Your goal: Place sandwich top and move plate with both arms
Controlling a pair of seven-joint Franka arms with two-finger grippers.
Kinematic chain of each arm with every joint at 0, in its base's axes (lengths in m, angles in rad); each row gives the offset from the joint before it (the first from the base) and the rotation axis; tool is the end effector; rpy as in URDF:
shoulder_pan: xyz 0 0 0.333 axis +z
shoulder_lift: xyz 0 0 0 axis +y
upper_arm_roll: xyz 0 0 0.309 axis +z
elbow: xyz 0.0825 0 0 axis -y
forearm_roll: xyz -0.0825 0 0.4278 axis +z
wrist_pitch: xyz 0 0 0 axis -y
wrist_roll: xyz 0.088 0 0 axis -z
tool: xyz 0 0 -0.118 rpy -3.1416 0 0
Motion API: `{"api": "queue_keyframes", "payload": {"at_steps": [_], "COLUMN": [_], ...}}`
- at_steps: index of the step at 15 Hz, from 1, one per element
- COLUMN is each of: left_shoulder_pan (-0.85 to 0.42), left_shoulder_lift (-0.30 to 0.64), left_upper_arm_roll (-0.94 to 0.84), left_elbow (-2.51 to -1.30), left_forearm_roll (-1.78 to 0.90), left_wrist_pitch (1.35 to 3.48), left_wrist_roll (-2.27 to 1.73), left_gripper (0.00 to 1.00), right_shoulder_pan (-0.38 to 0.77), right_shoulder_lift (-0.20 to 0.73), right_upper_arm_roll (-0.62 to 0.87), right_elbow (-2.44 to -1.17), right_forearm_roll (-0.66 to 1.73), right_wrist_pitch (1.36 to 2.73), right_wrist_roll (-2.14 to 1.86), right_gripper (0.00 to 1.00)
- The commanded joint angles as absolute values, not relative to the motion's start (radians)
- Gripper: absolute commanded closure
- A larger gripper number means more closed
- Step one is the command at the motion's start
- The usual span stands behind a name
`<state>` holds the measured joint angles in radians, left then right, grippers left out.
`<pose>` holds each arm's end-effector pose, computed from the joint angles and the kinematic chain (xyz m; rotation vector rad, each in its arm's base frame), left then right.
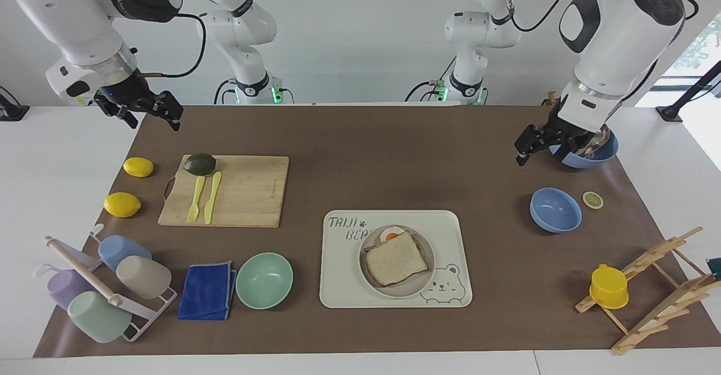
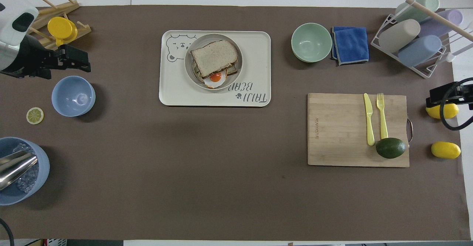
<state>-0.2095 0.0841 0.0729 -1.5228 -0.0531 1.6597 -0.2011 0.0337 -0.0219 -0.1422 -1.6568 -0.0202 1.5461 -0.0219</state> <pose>0.6258 -0.0936 0.5880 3.0839 0.1040 0.0685 0.5814 -0.0665 0.5732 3.1243 -0.1345 -0.1407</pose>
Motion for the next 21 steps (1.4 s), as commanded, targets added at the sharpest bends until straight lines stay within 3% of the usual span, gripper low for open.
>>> {"api": "queue_keyframes", "payload": {"at_steps": [1,7,11,15,21], "left_shoulder_pan": [-0.209,-0.204,-0.106,-0.097,-0.075], "left_shoulder_lift": [0.019,-0.052,-0.038,-0.026,-0.046], "left_upper_arm_roll": [0.071,0.061,-0.046,-0.052,-0.072], "left_elbow": [-1.546,-1.631,-1.618,-1.553,-1.605], "left_forearm_roll": [-0.025,-0.026,-0.026,-0.021,-0.026], "left_wrist_pitch": [1.580,1.502,1.528,1.439,1.482], "left_wrist_roll": [-0.193,-0.187,-0.160,-0.158,-0.156], "left_gripper": [0.00,0.00,0.00,0.00,0.00], "right_shoulder_pan": [0.029,0.029,0.035,0.040,0.040], "right_shoulder_lift": [-0.040,-0.040,-0.038,-0.037,-0.035], "right_upper_arm_roll": [-0.140,-0.140,-0.138,-0.133,-0.133], "right_elbow": [-1.680,-1.680,-1.677,-1.666,-1.663], "right_forearm_roll": [-0.008,-0.008,0.001,0.008,0.008], "right_wrist_pitch": [1.555,1.555,1.562,1.562,1.559], "right_wrist_roll": [-0.038,-0.038,-0.040,-0.040,-0.040], "right_gripper": [0.00,0.00,0.00,0.00,0.00]}}
